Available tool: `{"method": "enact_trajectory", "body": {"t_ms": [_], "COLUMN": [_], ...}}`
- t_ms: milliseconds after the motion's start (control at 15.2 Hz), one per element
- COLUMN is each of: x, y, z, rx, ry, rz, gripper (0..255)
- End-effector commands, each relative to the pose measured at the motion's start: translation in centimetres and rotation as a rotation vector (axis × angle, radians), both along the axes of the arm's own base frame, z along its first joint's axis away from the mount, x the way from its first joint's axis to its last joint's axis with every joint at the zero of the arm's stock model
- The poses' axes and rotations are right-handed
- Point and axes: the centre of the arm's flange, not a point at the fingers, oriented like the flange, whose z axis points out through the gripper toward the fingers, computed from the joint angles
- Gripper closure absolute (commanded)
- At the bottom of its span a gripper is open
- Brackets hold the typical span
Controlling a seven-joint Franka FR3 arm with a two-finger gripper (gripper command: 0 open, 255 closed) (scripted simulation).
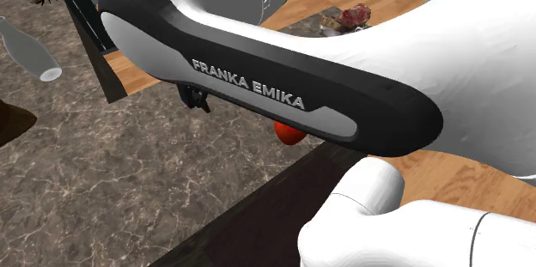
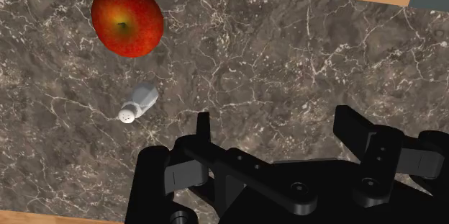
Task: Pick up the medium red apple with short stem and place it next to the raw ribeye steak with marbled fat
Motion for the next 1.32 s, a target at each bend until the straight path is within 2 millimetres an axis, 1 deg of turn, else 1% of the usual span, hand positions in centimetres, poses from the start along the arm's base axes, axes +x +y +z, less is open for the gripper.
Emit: {"method": "enact_trajectory", "body": {"t_ms": [0, 594, 1254], "x": [0.0, -0.9, -3.1], "y": [0.0, -9.6, -19.8], "z": [0.0, -7.5, -16.3], "rx": [0.0, 0.041, 0.086], "ry": [0.0, 0.05, 0.106], "rz": [0.0, -0.069, -0.145], "gripper": [0, 0, 0]}}
